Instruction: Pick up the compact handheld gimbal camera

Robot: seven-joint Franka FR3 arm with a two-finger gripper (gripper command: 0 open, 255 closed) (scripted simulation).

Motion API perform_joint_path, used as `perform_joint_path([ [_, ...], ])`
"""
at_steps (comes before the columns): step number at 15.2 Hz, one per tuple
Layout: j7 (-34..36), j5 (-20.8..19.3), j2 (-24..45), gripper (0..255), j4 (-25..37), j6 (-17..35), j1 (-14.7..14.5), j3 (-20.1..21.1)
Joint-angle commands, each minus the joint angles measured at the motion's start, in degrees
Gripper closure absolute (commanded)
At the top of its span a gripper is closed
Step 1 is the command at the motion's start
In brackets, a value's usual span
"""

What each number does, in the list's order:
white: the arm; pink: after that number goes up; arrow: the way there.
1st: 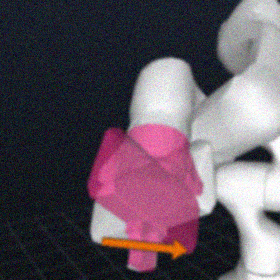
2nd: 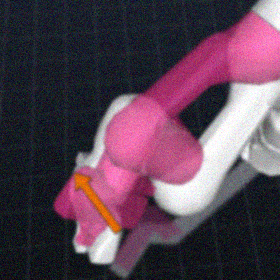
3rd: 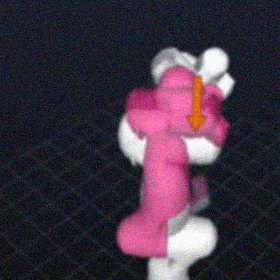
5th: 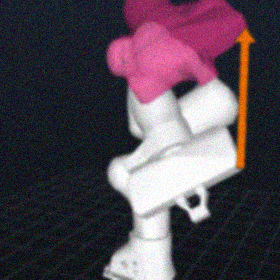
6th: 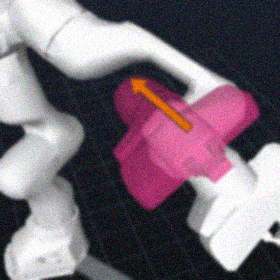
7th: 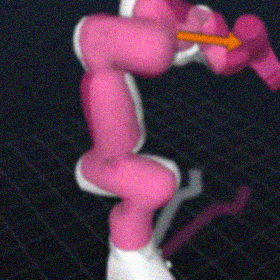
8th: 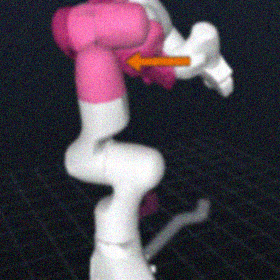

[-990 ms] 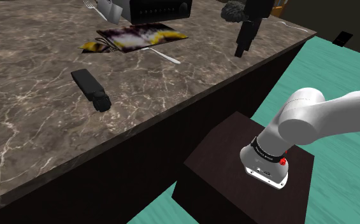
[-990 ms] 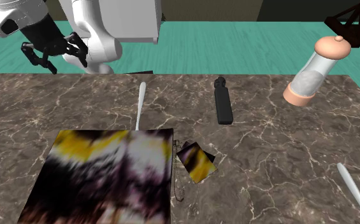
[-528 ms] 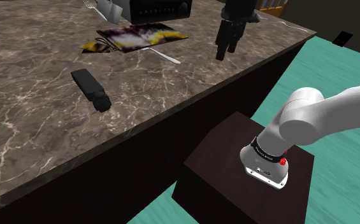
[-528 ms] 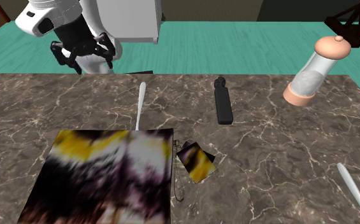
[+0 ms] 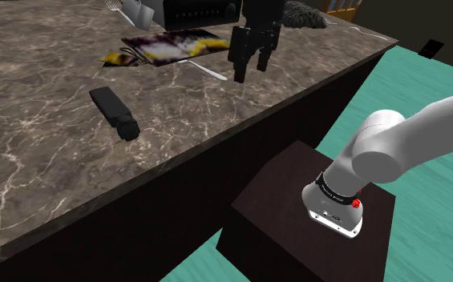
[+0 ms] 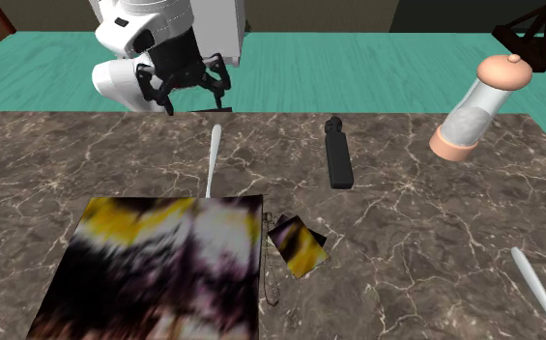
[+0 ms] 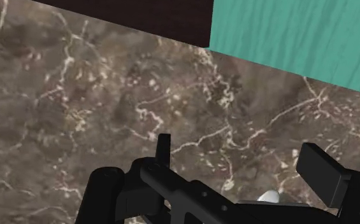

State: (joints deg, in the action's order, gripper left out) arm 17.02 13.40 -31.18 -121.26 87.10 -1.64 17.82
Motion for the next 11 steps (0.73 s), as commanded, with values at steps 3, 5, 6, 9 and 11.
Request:
perform_joint_path([
  [3,6.84,0.17,6.63,0,6.21,1.15,-0.04,5.03],
  [5,10.42,-0.39,10.44,0,9.81,1.62,-0.05,7.58],
  [6,12.26,-0.84,12.46,0,11.74,1.8,-0.04,8.88],
  [9,18.07,-3.02,19.08,0,18.04,2.08,-0.3,12.73],
  [11,22.21,-5.24,24.04,0,22.77,1.95,-0.84,15.17],
])
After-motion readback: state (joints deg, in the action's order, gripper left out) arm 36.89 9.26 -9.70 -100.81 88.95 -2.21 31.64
